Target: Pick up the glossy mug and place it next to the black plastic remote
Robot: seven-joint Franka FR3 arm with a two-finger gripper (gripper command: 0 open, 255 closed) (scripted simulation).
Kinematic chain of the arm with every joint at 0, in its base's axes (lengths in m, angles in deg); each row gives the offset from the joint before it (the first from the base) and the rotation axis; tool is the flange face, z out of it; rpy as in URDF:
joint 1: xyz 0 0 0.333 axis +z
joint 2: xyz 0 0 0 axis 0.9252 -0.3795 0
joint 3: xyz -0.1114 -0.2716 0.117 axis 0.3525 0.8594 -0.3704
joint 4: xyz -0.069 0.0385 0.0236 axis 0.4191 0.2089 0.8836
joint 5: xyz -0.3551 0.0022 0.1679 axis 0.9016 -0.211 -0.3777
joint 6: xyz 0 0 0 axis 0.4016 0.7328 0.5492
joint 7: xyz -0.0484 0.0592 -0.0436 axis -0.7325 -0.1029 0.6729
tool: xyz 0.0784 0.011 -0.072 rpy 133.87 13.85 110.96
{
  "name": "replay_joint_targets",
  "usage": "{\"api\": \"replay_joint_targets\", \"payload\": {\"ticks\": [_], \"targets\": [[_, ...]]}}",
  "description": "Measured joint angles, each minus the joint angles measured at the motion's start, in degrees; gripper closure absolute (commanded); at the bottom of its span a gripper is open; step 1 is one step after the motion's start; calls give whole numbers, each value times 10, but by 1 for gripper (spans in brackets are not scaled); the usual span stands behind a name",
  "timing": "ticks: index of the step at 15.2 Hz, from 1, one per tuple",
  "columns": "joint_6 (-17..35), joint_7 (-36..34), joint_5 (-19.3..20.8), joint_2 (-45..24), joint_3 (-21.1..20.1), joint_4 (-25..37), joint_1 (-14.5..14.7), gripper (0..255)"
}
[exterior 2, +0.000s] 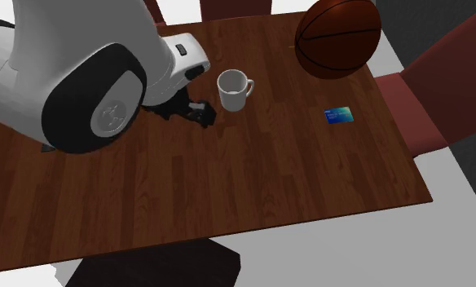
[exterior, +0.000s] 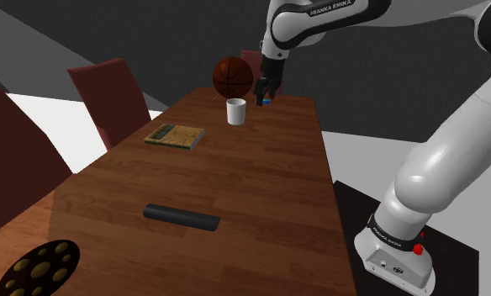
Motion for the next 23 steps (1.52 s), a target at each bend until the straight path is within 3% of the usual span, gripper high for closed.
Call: {"api": "replay_joint_targets", "payload": {"ticks": [13,23], "targets": [[28,14,24,-290,-6,277,7,0],[72,16,27,-333,-5,278,6,0]]}}
